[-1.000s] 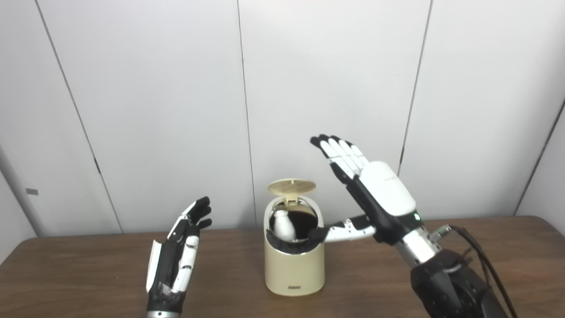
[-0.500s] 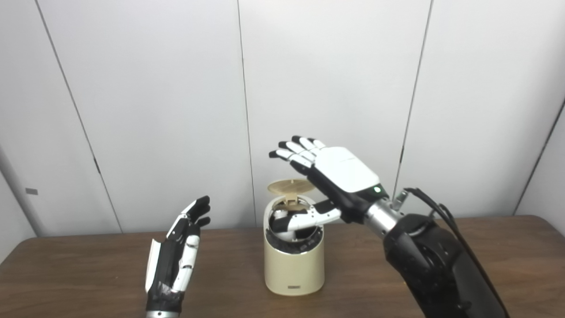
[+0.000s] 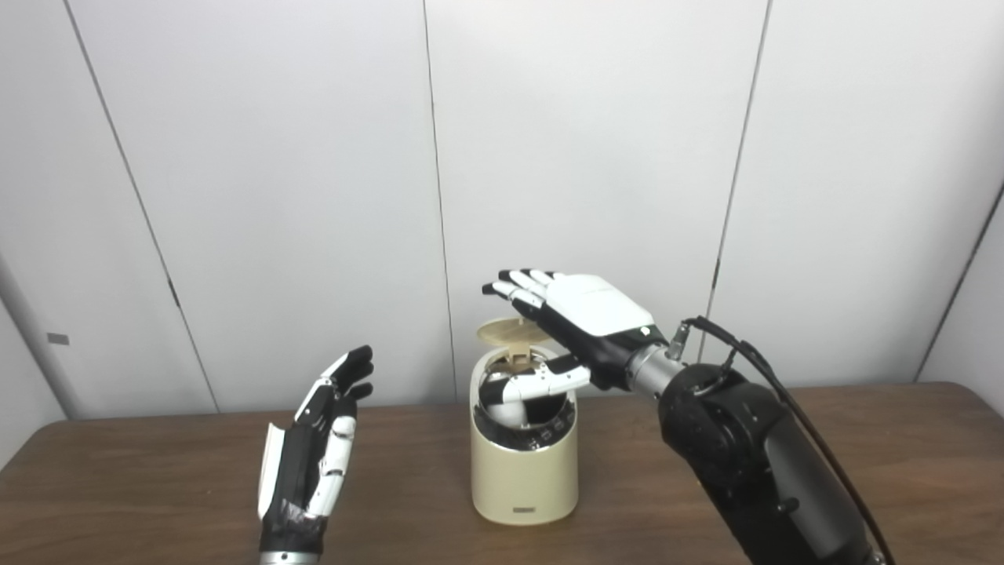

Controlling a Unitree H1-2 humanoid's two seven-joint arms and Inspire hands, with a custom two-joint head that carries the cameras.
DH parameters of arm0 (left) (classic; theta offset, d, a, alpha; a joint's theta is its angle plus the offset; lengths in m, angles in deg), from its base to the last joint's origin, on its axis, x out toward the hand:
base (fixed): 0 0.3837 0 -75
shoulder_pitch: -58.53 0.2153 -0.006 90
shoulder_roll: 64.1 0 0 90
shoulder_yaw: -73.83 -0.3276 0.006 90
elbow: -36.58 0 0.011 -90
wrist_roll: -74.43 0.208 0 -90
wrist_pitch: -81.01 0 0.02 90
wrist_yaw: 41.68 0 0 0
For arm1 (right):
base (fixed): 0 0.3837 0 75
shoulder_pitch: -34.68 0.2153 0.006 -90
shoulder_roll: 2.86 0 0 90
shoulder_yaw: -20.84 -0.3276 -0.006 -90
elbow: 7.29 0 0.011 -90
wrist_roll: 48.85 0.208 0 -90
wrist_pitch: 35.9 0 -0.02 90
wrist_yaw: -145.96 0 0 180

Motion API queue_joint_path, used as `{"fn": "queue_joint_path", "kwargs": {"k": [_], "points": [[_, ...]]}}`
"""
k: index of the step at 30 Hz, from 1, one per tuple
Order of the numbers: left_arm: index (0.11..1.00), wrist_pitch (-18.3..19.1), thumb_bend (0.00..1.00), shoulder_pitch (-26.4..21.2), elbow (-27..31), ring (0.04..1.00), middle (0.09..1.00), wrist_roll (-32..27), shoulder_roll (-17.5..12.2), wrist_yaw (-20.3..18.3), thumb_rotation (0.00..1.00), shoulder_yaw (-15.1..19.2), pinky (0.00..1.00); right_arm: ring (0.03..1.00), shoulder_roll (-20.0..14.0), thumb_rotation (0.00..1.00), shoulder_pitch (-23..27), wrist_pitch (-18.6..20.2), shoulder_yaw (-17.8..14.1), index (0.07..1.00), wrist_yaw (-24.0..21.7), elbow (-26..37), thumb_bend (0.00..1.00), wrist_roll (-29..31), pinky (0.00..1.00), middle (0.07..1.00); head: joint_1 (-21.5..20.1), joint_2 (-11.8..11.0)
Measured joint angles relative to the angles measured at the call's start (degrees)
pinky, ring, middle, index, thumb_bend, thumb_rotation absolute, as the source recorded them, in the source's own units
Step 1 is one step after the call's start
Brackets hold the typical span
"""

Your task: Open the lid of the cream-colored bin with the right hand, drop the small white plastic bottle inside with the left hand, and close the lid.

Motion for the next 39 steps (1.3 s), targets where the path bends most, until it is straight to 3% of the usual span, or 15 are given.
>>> {"fn": "queue_joint_path", "kwargs": {"k": [17, 28, 39], "points": [[0.842, 0.0, 0.25, 0.0, 0.5, 0.844, 0.859, -0.4, 0.0, -0.2, 0.79, 0.0, 0.79, 0.998, -0.9, 1.0, -0.1, 3.2, 1.2, 0.906, -4.9, 3.6, 0.93, 0.0, 1.0, 0.955, 0.2, 0.9], [0.836, 0.0, 0.25, 0.1, 2.1, 0.839, 0.851, -0.5, 0.0, -0.5, 0.79, 0.0, 0.79, 1.0, -0.4, 1.0, -7.7, 4.2, 1.0, 0.908, -4.3, 7.2, 0.93, 1.0, 1.0, 0.938, -0.4, 1.6], [0.83, 0.0, 0.27, 0.5, 3.2, 0.833, 0.848, -0.5, 0.1, -1.5, 0.79, 0.4, 0.78, 0.995, -0.1, 1.0, -11.3, 5.6, 1.1, 0.899, -4.4, 8.9, 0.9, 2.1, 1.0, 0.927, -0.4, 2.8]]}}
